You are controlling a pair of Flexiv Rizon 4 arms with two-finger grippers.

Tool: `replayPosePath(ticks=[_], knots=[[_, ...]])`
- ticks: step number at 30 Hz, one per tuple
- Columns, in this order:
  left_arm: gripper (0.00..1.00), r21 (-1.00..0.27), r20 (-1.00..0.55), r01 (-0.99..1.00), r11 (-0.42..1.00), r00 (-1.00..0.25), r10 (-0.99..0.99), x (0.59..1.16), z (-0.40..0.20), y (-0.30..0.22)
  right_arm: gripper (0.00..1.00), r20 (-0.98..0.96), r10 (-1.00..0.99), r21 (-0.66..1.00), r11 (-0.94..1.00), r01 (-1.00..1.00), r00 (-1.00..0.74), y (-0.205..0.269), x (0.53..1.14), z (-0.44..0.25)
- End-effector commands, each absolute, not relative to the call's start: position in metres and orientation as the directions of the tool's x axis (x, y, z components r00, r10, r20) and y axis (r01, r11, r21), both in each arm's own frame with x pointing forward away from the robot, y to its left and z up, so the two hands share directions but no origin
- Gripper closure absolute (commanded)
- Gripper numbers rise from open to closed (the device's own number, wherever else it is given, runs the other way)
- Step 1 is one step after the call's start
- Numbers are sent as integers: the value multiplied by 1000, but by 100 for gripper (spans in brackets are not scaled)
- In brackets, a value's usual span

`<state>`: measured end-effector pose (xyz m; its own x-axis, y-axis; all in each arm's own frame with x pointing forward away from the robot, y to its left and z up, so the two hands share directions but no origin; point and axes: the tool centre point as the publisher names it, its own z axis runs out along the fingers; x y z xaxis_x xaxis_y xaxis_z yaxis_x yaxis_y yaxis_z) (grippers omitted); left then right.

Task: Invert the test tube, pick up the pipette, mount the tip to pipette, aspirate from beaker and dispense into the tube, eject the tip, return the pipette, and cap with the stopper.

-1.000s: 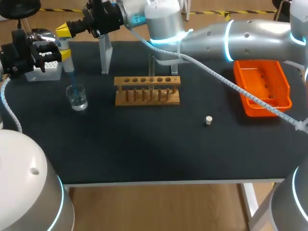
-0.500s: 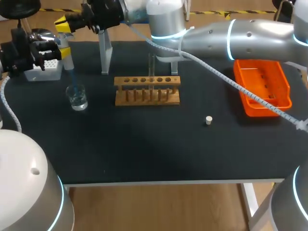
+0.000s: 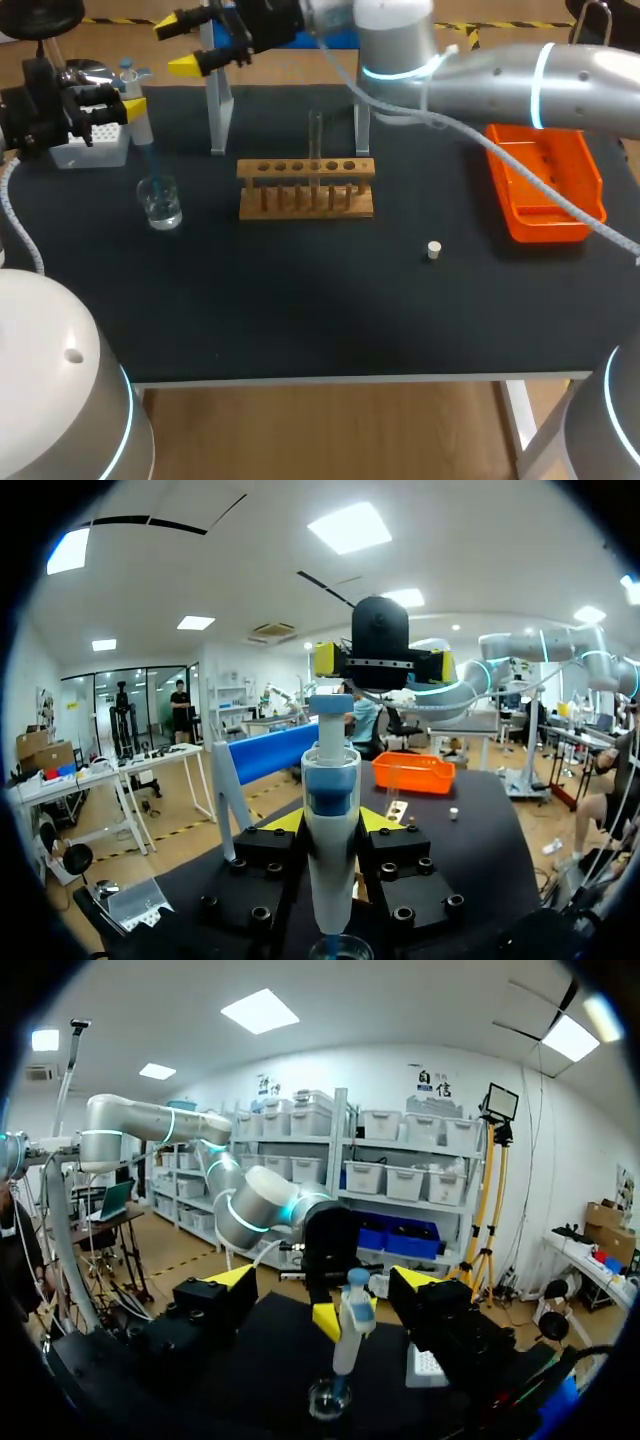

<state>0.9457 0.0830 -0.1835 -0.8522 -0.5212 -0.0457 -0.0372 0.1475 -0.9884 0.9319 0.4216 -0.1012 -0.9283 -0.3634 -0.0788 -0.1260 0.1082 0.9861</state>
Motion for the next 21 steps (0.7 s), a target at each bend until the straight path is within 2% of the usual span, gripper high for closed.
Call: replayPosePath(ticks=[1,12,21], knots=[[100,-988,-45,-39,149,-851,-523,945,-182,83,0,-84,-278,980,151,-130,-957,360,913,-97],[100,-988,-45,-39,149,-851,-523,945,-182,83,0,-62,-161,974,208,-95,-985,278,910,-120],[100,-988,-45,-39,149,-851,-523,945,-182,83,0,-26,-71,975,220,-41,-997,234,915,-155]])
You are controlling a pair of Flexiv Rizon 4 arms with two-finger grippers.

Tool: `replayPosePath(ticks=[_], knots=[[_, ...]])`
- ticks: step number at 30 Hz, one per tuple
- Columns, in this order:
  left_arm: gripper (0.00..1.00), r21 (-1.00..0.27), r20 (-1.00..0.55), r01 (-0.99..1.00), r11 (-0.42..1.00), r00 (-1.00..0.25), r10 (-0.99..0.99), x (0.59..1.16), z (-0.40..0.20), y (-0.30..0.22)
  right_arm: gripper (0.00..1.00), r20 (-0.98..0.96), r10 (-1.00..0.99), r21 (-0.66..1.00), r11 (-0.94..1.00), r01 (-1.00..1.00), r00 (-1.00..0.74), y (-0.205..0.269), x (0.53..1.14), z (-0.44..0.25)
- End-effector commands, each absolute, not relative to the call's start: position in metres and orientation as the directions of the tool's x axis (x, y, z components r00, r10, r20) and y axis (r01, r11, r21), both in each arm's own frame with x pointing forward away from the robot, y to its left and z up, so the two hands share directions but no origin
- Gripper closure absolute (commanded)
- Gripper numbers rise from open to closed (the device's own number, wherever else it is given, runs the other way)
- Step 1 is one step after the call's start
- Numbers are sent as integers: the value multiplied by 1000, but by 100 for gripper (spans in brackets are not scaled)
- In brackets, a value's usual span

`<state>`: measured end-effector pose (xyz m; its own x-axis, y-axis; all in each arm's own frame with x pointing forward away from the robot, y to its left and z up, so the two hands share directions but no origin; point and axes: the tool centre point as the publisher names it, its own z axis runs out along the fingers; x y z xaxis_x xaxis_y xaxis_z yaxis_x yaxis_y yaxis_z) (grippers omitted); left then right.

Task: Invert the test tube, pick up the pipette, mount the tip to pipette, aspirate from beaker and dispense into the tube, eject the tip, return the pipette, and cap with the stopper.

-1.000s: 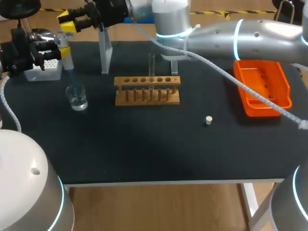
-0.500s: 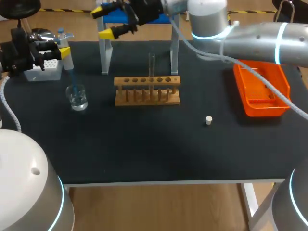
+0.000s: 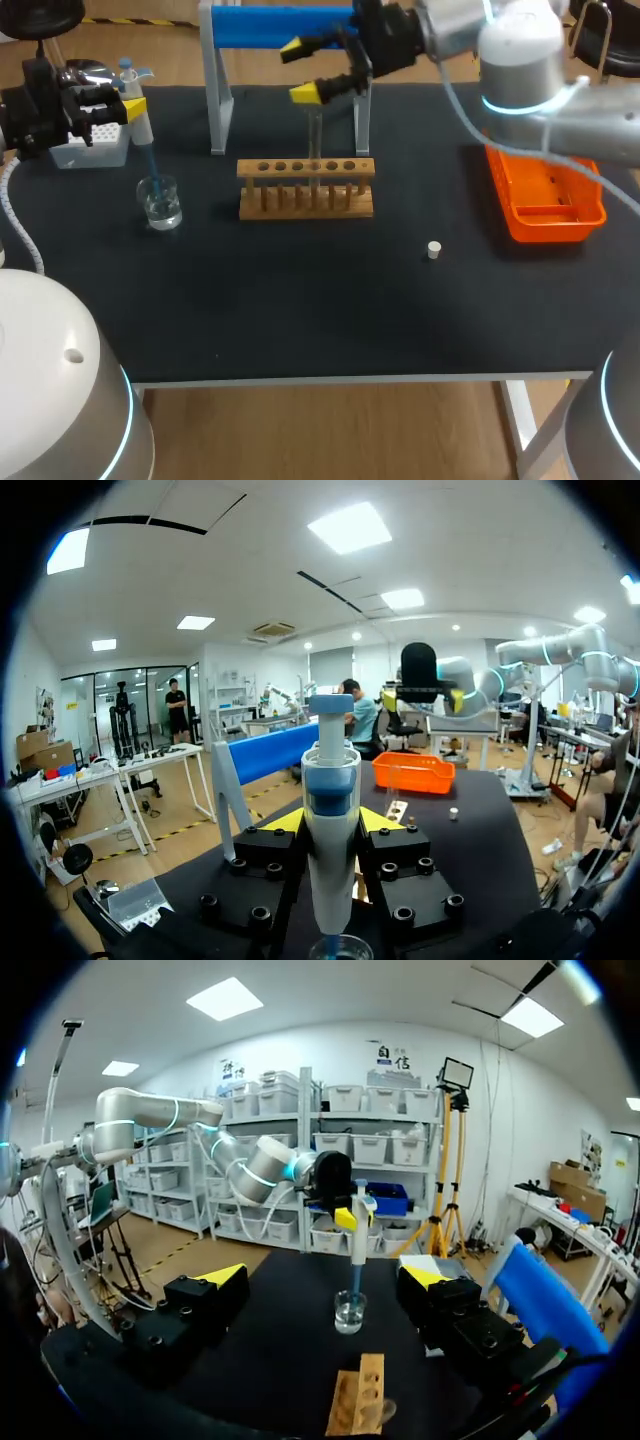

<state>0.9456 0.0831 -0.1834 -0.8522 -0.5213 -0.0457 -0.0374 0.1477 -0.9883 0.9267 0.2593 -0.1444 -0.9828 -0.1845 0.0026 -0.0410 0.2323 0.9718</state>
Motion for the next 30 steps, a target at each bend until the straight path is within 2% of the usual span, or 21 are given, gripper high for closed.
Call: replayPosePath(ticks=[1,11,30], knots=[[100,-988,-45,-39,149,-851,-523,945,-182,83,0,-25,-61,975,218,-38,-998,231,916,-159],[100,-988,-45,-39,149,-851,-523,945,-182,83,0,-25,-5,969,246,-26,-1000,213,937,-197],[100,-988,-45,-39,149,-851,-523,945,-182,83,0,-28,-4,947,319,-28,-1000,216,981,-238]])
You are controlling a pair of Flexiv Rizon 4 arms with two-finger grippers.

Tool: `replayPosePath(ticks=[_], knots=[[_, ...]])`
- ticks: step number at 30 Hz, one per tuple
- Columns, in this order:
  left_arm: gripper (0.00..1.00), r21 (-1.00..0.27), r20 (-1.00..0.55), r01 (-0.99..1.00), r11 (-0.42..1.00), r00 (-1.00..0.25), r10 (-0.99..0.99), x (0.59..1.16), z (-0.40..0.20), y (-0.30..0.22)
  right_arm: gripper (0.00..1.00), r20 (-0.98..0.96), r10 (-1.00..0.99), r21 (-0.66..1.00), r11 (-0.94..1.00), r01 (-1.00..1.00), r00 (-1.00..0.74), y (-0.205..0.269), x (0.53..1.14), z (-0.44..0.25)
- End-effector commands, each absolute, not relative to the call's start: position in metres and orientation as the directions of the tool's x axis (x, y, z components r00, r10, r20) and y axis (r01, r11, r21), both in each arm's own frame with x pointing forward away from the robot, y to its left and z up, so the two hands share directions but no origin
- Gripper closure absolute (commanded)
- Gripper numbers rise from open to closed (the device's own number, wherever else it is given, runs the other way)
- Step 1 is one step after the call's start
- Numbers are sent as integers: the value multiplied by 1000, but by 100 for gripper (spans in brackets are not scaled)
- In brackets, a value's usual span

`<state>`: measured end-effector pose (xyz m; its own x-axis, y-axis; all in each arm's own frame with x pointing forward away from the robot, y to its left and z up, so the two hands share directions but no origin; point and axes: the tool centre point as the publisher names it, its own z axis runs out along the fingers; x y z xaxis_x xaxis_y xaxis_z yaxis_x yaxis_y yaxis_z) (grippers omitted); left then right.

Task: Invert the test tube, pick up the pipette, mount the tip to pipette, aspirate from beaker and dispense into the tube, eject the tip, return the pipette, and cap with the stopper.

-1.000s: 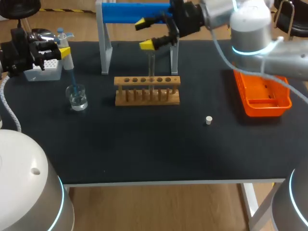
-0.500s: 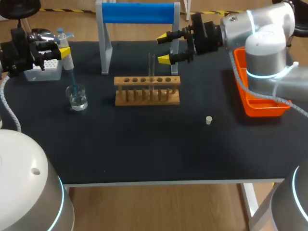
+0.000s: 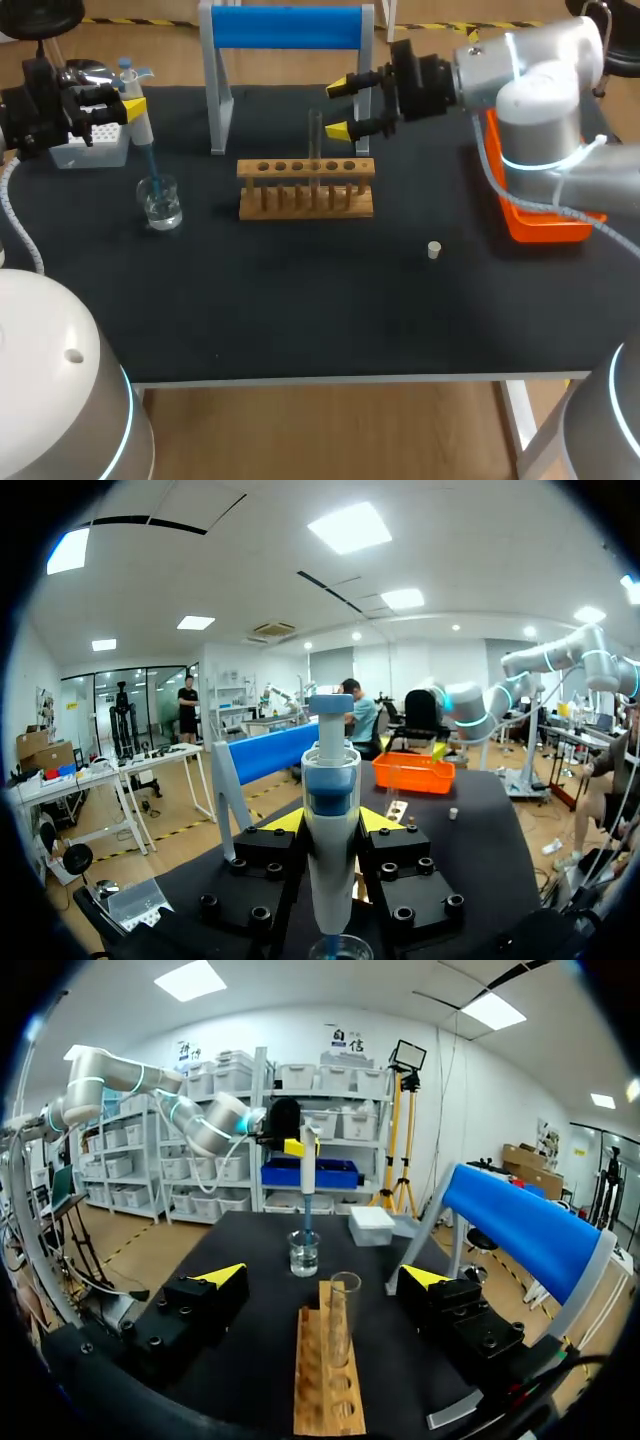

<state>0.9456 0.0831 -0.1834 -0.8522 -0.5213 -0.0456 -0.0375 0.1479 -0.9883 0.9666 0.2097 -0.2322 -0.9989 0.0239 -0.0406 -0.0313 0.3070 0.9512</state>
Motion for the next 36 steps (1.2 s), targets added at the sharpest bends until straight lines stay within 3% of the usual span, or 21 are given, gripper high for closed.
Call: replayPosePath(ticks=[1,36], knots=[[100,-988,-45,-39,149,-851,-523,945,-182,83,0,-30,-6,945,324,-30,-1000,217,982,-239],[100,-988,-45,-39,149,-851,-523,945,-182,83,0,-83,-64,819,564,-105,-994,254,983,-298]])
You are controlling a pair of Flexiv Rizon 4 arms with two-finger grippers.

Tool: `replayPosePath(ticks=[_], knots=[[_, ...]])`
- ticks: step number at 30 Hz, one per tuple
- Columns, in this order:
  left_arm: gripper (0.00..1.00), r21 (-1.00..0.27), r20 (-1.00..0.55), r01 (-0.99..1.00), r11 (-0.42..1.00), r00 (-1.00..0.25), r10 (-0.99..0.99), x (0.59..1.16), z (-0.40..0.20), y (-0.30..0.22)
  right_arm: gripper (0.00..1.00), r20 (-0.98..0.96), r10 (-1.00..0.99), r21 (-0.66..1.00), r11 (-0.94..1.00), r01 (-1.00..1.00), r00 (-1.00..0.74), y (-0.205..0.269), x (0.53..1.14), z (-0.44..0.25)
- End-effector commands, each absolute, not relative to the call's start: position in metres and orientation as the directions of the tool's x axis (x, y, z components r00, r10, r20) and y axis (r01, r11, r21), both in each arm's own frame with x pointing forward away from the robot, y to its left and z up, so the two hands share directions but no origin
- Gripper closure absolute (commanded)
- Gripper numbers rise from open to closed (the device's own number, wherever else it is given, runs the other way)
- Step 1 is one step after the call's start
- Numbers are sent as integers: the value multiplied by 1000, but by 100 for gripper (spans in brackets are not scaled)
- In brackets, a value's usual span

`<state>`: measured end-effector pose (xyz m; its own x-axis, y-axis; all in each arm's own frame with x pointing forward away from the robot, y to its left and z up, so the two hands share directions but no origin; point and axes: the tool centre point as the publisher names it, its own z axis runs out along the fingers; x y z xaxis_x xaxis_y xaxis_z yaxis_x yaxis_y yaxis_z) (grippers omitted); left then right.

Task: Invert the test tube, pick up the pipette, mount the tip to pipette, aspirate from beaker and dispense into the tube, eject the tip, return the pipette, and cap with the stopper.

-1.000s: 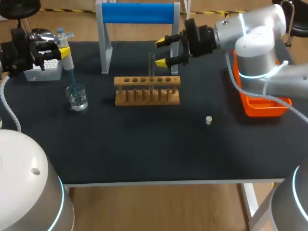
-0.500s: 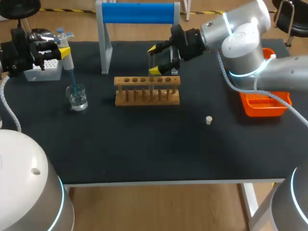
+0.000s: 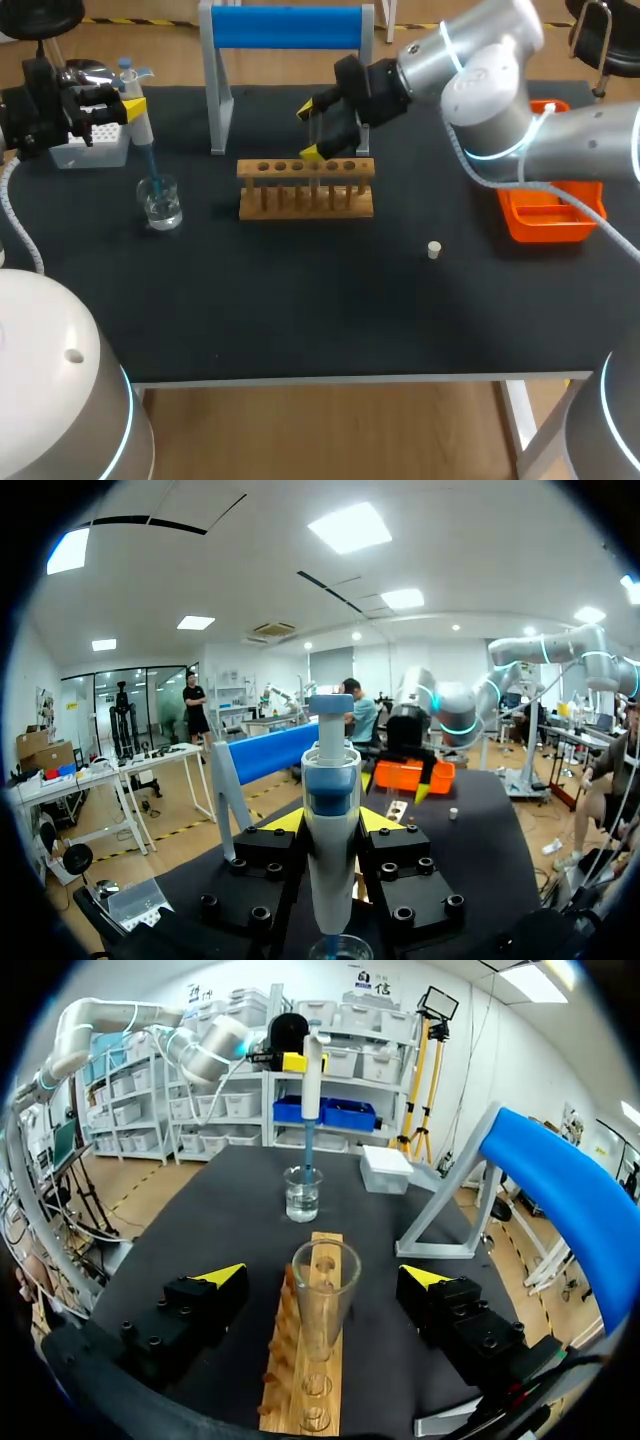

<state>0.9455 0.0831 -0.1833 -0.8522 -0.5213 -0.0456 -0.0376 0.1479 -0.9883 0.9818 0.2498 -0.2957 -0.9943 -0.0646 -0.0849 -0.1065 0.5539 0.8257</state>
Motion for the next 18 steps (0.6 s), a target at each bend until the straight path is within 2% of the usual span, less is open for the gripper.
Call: replayPosePath(ticks=[1,18], knots=[[100,-988,-45,-39,149,-851,-523,945,-182,83,0,-86,-66,814,570,-109,-994,254,983,-298],[100,-988,-45,-39,149,-851,-523,945,-182,83,0,-100,-60,797,592,-116,-993,247,986,-305]])
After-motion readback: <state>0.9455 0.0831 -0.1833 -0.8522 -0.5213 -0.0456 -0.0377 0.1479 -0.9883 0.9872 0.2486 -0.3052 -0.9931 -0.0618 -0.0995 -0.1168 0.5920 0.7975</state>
